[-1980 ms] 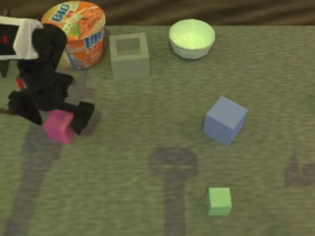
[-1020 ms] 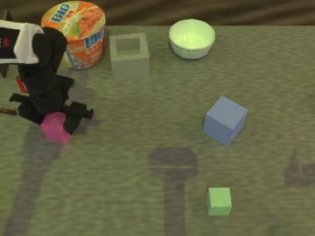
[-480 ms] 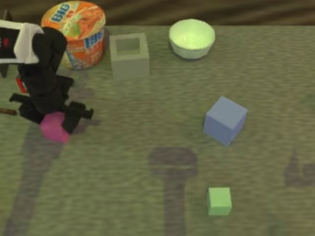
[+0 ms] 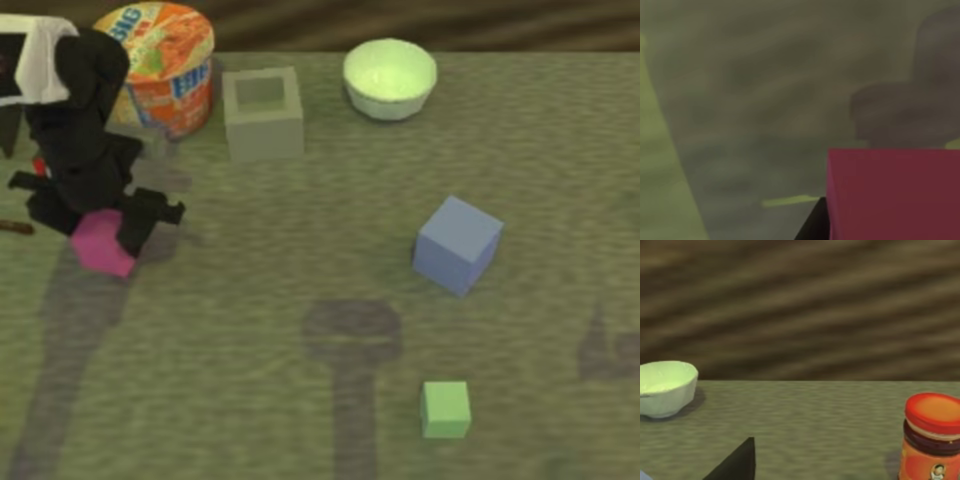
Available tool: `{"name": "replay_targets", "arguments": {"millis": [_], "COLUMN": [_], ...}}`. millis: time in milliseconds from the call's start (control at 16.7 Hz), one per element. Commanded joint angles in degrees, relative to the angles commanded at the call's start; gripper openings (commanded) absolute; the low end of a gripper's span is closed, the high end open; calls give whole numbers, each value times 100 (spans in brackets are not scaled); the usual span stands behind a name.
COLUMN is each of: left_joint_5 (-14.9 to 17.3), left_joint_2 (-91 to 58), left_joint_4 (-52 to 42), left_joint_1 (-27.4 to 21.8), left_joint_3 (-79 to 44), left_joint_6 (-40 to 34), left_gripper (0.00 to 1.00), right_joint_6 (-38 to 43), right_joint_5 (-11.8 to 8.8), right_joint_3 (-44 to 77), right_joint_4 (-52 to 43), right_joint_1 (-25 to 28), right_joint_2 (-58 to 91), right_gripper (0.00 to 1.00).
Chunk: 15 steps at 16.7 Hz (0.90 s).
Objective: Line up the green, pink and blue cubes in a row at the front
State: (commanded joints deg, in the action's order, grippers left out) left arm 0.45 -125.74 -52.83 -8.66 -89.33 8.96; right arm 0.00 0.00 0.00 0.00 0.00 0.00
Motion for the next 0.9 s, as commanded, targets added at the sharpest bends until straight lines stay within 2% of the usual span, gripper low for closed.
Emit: {"name": "replay_targets", "arguments": {"millis": [240,600,780,900], "left_joint_5": [-10,-14,-20,-34], "left_joint_2": [325,326,341,356], "left_joint_4": [-651,-664,-706,-759], "left_joint_1": [71,-25,-497,-1010], "left_joint_3": [-372,-379,-379,-360], "left_joint_6": [-24,-92,-658,-1345], "left_gripper": [0,0,0,0], "right_joint_6": [0,0,0,0], "right_joint_5": [0,0,0,0], "right_joint_3": [0,0,0,0], "right_joint_4": [0,0,0,0], "right_joint_1": [0,0,0,0], "right_joint_2": [0,0,0,0], "right_gripper": [100,100,100,100]}}
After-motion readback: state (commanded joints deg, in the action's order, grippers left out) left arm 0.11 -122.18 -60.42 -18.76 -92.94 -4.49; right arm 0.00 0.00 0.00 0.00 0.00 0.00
